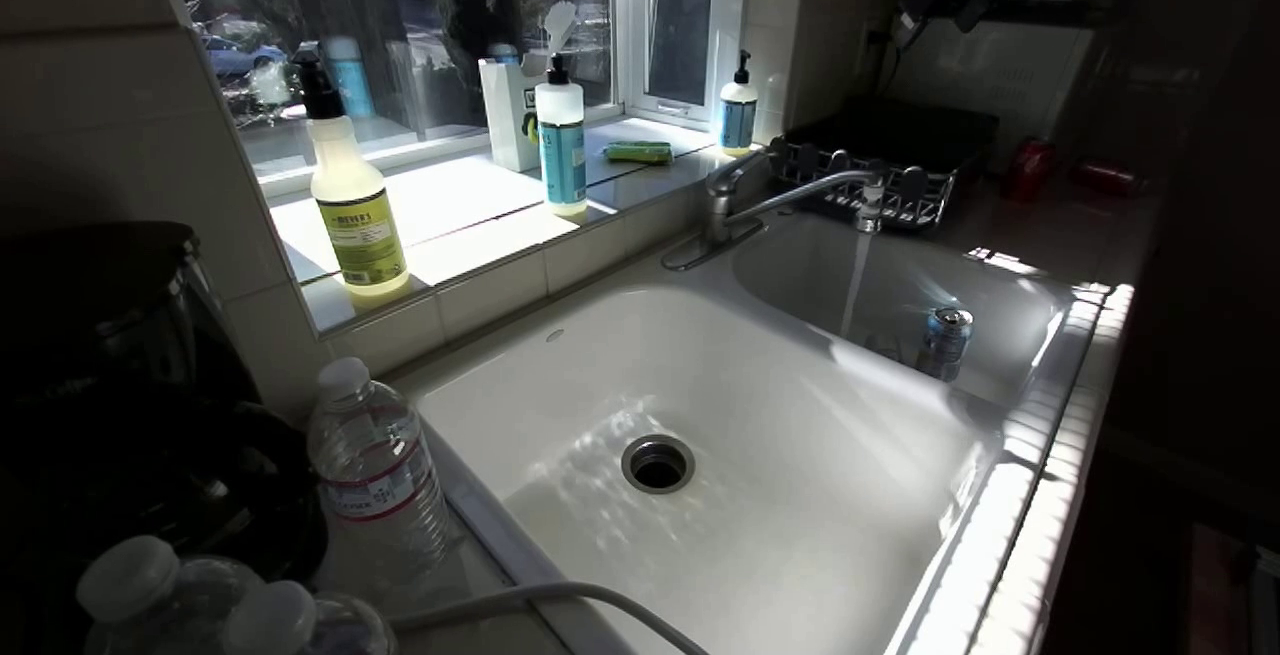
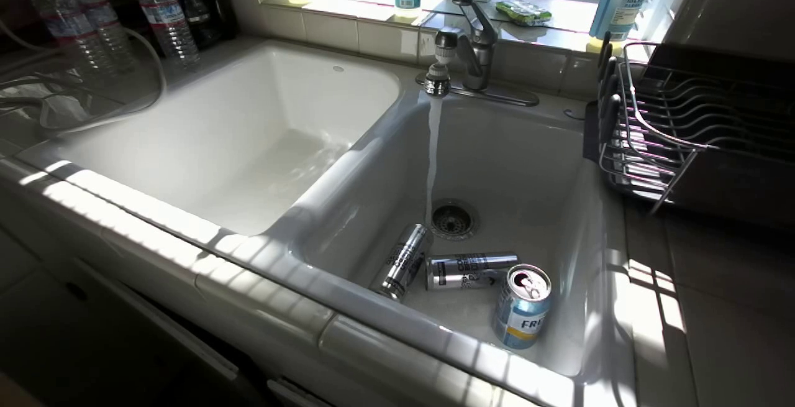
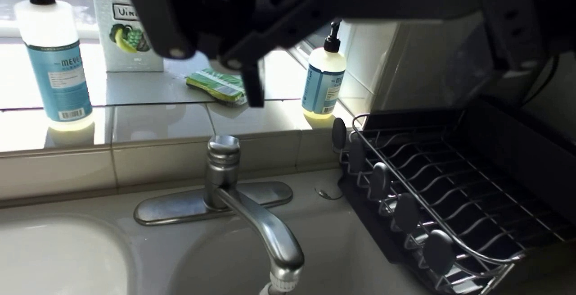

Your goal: Close the faucet.

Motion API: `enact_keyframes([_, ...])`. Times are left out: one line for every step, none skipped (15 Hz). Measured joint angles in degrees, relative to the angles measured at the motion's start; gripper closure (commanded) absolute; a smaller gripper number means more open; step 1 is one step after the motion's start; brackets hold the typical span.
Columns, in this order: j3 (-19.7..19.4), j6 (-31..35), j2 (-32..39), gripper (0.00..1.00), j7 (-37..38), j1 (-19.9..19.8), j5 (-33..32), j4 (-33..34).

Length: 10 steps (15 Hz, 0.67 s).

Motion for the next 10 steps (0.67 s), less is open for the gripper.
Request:
enact_keyframes([-0.3, 1.9, 2.3, 0.0, -0.1, 0.1, 0.8, 1.1])
enact_keyframes([-0.5, 3.4, 4.5, 0.0, -0.2, 0.1, 1.8, 2.2])
enact_keyframes([-0.6, 4.7, 6.6, 0.0, -0.6, 0.3, 3.2, 3.5])
enact_keyframes([-0.8, 5.6, 8.7, 0.0, -1.2, 0.7, 4.9, 4.6])
enact_keyframes([-1.1, 6.2, 10.5, 0.0, -2.1, 1.3, 6.9, 5.9])
enact_keyframes([-1.3, 6.2, 12.3, 0.0, -3.0, 1.8, 8.7, 7.2])
enact_keyframes([-1.5, 6.3, 14.1, 0.0, -3.6, 2.1, 10.0, 8.6])
enact_keyframes([-1.5, 6.3, 15.8, 0.0, -4.0, 2.4, 11.1, 10.0])
enact_keyframes([-1.6, 6.3, 17.4, 0.0, -4.4, 2.7, 12.0, 11.4])
enact_keyframes([-1.7, 6.3, 18.9, 0.0, -5.0, 2.8, 12.9, 12.7])
